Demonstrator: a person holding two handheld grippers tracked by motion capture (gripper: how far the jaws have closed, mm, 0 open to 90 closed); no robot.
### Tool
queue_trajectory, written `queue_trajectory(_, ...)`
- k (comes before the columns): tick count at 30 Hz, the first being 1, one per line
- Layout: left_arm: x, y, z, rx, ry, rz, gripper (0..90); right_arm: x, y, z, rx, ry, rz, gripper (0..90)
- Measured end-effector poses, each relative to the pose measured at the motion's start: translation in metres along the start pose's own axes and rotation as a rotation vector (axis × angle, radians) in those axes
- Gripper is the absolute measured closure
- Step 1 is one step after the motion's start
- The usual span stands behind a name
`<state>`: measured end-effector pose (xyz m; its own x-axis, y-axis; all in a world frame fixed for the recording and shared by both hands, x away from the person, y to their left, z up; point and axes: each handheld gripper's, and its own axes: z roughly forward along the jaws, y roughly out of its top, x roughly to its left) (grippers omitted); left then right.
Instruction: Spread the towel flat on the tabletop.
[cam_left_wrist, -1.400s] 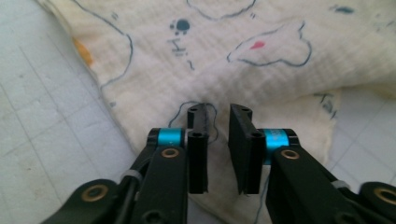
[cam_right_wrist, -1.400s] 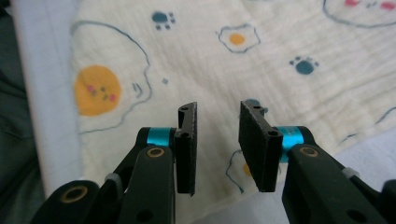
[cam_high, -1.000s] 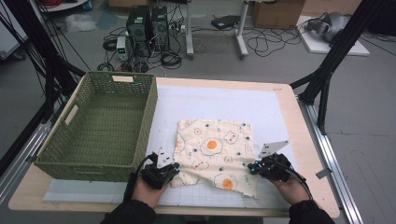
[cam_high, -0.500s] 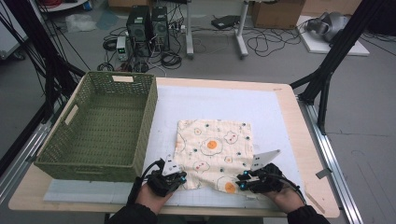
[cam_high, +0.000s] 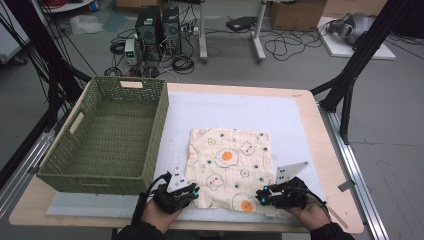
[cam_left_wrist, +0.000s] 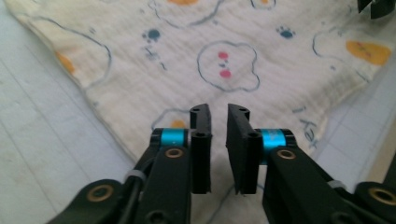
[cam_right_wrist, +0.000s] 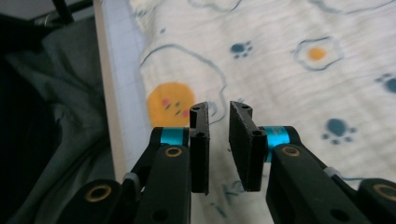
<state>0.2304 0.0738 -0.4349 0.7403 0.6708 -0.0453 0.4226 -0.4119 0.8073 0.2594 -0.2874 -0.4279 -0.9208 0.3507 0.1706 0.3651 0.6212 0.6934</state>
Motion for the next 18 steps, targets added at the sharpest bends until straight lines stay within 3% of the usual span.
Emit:
queue_trajectory(7,0.014,0.010,0.009,-0.052,0.060,0.009,64.7,-0.022,0.003,-0.007,-0.068,-0.098,0.061,60.5)
queue_trajectory(12,0.019,0.019,0.013,-0.105,0.061,-0.009,58.6,-0.035,0.005,-0.011,-0.110,-0.151,0.105,50.9)
queue_trajectory(16,0.020,0.018,0.014,-0.096,0.052,0.010,56.6,-0.040,0.006,-0.011,-0.130,-0.174,0.125,46.6)
queue_trajectory(18,0.022,0.018,0.015,-0.097,0.047,-0.004,56.0,-0.043,0.006,-0.012,-0.144,-0.181,0.134,45.5)
